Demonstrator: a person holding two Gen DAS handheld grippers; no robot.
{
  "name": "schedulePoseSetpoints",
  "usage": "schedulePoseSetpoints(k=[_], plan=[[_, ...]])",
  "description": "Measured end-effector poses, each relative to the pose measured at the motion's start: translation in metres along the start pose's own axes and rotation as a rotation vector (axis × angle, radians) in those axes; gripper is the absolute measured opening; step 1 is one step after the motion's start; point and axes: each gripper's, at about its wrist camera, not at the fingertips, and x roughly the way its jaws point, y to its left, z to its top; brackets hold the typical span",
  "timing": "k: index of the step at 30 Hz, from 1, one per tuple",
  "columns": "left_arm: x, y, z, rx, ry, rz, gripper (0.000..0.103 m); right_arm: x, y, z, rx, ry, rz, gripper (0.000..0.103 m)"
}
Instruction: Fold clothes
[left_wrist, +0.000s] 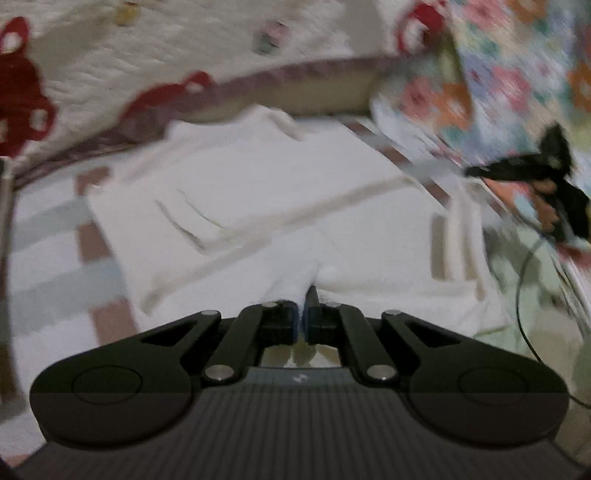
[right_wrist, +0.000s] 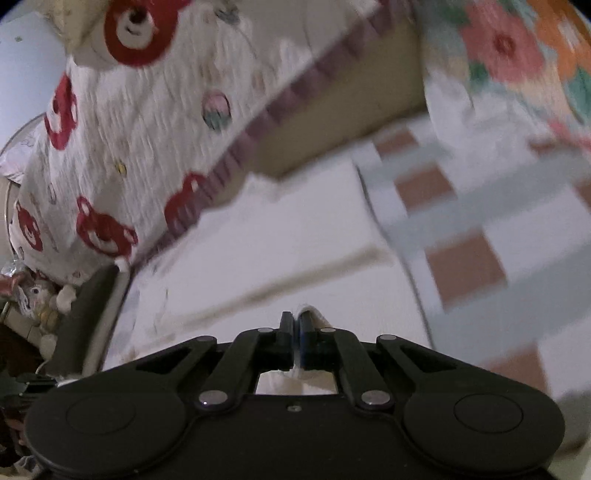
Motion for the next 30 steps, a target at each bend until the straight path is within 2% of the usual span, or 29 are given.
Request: schedulePoseSetpoints(k=[3,7,11,14,17,20,23,24,25,26,28,30], plan=[[-0.001,0.020,0.011,-0.045,-0.053,0.073,0.002,0.000,0.011,0.026,-0.041,-0.029,-0.009,0.005],[0.010,0.042,0.006,-0.096,-0.067,0.118,0.002,0.011,0.018,0.049,-0.069,-0.047,-0.012,0.005],[0.022,0.057,0.015,-0.087,-0.081,0.146,0.002,0.037,0.028,0.081,-0.094,-0.064,-0.033,0.005],[0.032,0.071,0.043,-0.057,-0.125,0.188,0.002,0.056,0.035,0.104,-0.113,-0.077,-0.048,0.005],[0.033,0.090,0.079,-0.040,-0.216,0.259,0.002,0.076,0.043,0.128,-0.132,-0.090,-0.064,0.005],[0.053,0.130,0.114,-0.145,-0.239,0.297,0.002,0.104,0.045,0.161,-0.077,-0.162,-0.098,0.005],[0.089,0.178,0.128,-0.419,-0.256,0.319,0.007,0.133,0.047,0.196,-0.016,-0.238,-0.134,0.010],[0.102,0.192,0.129,-0.503,-0.248,0.318,0.012,0.140,0.044,0.190,-0.008,-0.251,-0.156,0.028],[0.111,0.206,0.123,-0.590,-0.257,0.349,0.013,0.148,0.041,0.181,-0.002,-0.262,-0.181,0.039],[0.114,0.212,0.113,-0.646,-0.273,0.338,0.015,0.155,0.037,0.171,0.004,-0.273,-0.205,0.045],[0.117,0.215,0.090,-0.732,-0.281,0.297,0.021,0.169,0.030,0.153,0.015,-0.295,-0.255,0.045],[0.116,0.197,0.072,-0.693,-0.250,0.269,0.029,0.170,0.015,0.122,-0.013,-0.253,-0.259,0.044]])
